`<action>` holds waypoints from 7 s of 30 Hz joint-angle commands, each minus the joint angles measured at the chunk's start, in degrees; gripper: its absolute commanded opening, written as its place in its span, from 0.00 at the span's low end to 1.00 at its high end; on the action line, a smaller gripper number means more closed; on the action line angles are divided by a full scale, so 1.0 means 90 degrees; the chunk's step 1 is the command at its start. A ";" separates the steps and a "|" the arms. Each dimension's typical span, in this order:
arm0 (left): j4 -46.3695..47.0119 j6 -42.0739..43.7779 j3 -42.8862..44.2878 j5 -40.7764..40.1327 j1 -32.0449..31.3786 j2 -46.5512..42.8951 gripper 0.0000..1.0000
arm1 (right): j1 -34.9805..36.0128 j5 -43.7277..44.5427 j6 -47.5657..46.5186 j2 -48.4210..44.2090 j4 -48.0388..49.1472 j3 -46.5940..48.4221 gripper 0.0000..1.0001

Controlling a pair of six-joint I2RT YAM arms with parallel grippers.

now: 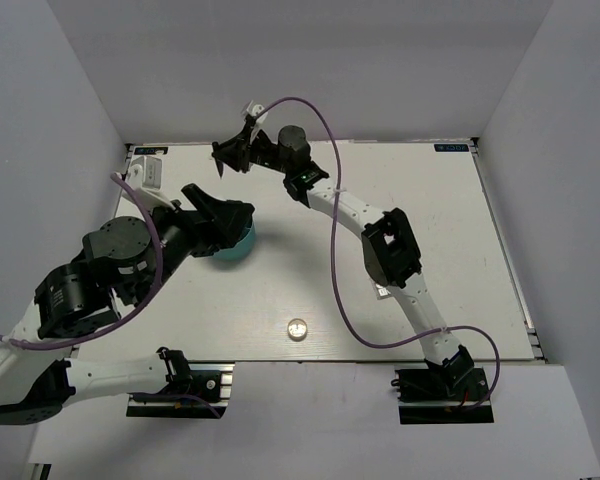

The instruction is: Organize the makeup

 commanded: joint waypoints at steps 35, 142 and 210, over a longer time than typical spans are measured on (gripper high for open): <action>0.0112 -0.0437 -0.0637 0.0115 -0.0020 -0.0108 0.87 | 0.0392 -0.0673 -0.0039 0.0287 0.0471 -0.0888 0.00; 0.1099 -0.1638 -0.3684 0.2743 0.0615 0.1123 0.71 | -0.2246 0.3096 -0.1485 -0.5377 -0.7713 -0.7216 0.89; 0.0842 -0.1543 -0.3675 0.2351 0.0615 0.0147 0.71 | -0.2020 0.2513 -0.2135 -0.4078 -0.8562 -0.5968 0.35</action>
